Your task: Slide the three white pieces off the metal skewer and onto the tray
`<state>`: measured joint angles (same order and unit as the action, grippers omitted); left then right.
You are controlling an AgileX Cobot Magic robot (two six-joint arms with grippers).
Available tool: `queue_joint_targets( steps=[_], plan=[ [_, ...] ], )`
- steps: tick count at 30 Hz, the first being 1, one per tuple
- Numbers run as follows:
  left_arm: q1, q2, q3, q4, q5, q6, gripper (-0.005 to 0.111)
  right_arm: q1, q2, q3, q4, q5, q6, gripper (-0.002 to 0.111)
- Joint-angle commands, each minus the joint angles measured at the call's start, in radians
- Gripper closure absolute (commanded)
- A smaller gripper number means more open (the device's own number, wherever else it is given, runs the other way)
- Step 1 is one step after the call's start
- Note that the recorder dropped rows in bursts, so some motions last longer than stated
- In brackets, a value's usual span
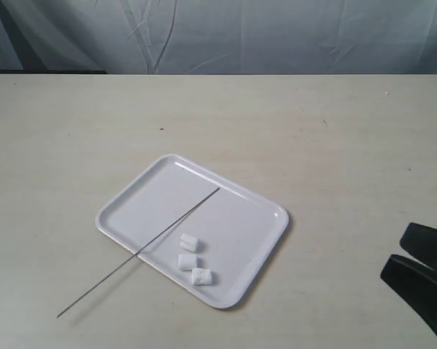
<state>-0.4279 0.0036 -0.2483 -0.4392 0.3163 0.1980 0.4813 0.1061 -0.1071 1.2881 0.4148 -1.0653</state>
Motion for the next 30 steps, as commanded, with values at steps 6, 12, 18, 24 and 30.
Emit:
queue_joint_targets(
  steps=[6, 12, 18, 24, 30],
  plan=[
    [0.244, -0.004, 0.003, 0.087, -0.059, 0.046, 0.107, -0.386, -0.106, 0.005, -0.151, -0.033, 0.003, 0.066],
    [0.379, -0.004, 0.054, 0.169, -0.056, 0.024, 0.107, -0.540, -0.106, 0.107, -0.124, -0.218, 0.105, 0.066],
    [0.390, -0.004, 0.109, 0.406, -0.063, -0.149, 0.107, -0.540, -0.106, 0.107, -0.308, -0.283, 0.148, 0.066],
    [0.390, -0.004, 0.125, 0.486, -0.056, -0.221, 0.107, -0.540, -0.106, 0.107, -1.063, -0.255, 0.854, 0.066],
    [0.444, -0.004, 0.125, 0.439, -0.007, -0.221, 0.107, -0.540, -0.106, 0.107, -1.288, -0.172, 1.154, 0.066]
  ],
)
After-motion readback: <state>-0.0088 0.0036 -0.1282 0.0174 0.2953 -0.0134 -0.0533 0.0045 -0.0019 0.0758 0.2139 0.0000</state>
